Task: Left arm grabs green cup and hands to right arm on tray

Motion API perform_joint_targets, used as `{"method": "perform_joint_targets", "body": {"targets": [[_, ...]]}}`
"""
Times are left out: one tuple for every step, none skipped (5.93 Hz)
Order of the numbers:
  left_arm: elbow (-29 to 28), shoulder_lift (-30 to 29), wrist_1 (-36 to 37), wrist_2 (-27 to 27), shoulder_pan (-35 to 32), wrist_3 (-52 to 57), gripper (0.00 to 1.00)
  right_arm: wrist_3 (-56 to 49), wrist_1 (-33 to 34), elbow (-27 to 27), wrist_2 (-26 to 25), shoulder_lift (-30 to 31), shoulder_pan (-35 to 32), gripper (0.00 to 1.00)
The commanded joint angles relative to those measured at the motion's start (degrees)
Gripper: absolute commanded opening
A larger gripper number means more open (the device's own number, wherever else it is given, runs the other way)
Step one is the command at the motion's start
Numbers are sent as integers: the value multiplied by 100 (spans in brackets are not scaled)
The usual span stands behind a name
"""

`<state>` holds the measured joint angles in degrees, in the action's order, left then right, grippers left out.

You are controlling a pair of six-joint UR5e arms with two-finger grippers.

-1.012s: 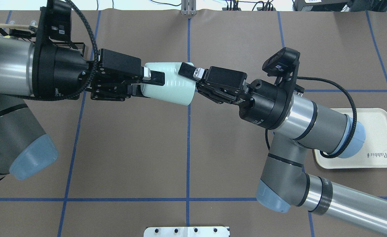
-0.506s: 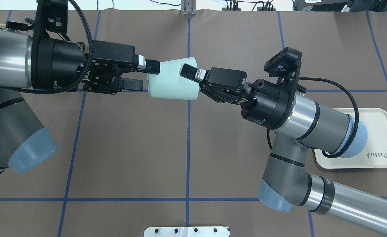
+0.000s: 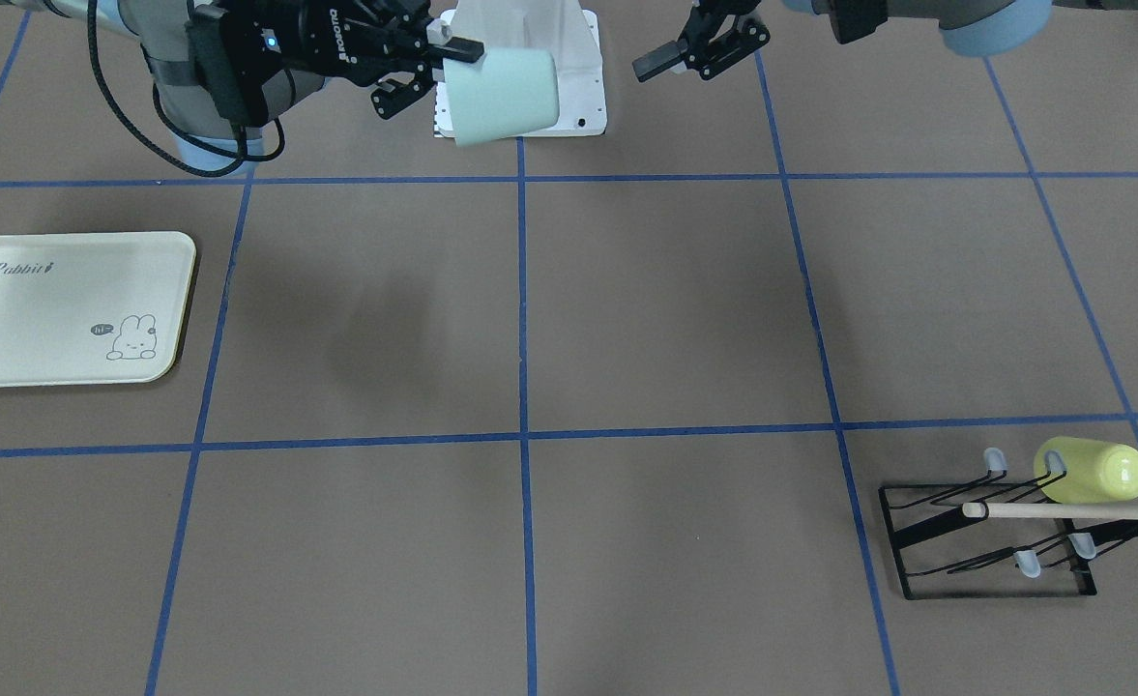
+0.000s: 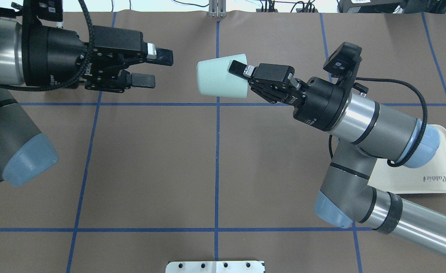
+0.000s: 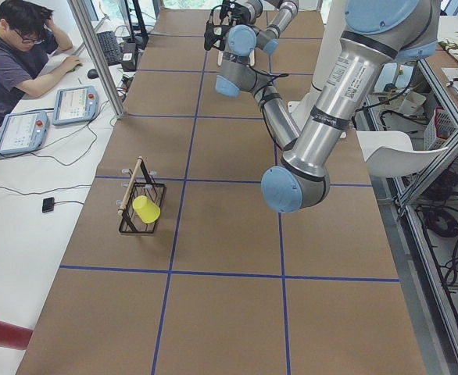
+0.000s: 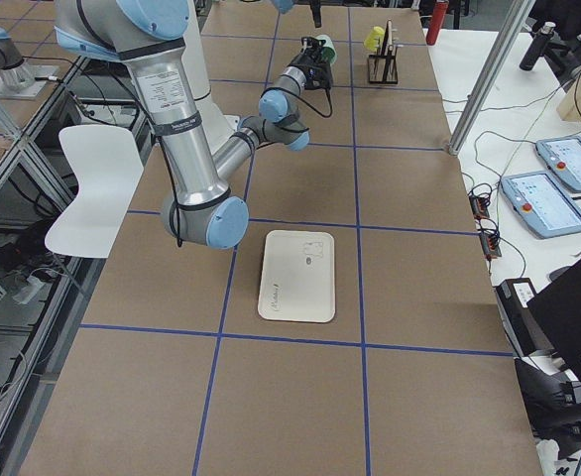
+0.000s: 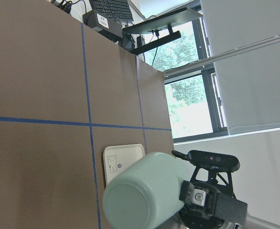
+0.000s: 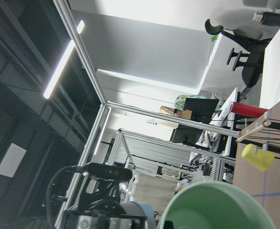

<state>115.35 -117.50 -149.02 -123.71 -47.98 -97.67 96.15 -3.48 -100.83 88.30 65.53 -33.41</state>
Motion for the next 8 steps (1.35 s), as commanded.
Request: {"method": "perform_joint_targets", "body": {"targets": [[-117, 51, 13, 40, -1, 11, 100, -35, 1228, -6, 675, 39, -567, 0], [-284, 51, 31, 49, -1, 194, 100, -139, 2149, -15, 1393, 30, -1049, 0], [-485, 60, 126, 40, -18, 369, 100, -584, 2993, -24, 2140, 39, -1480, 0], [-496, 52, 824, 5, -97, 876, 100, -893, 3889, -50, 2731, 39, -2033, 0], [-470, 60, 1892, -4, -115, 1725, 100, -1375, 4655, -155, 3337, 48, -2552, 0], [-487, 156, 2947, 5, -133, 2621, 100, -1928, 5211, -261, 3621, 248, -2827, 0], [-470, 540, 3375, 5, -185, 3457, 100, -2612, 5600, -288, 3668, 476, -3003, 0], [-513, 1031, 3423, 14, -334, 4213, 100, -3289, 6082, -288, 3668, 670, -3109, 0]]}}
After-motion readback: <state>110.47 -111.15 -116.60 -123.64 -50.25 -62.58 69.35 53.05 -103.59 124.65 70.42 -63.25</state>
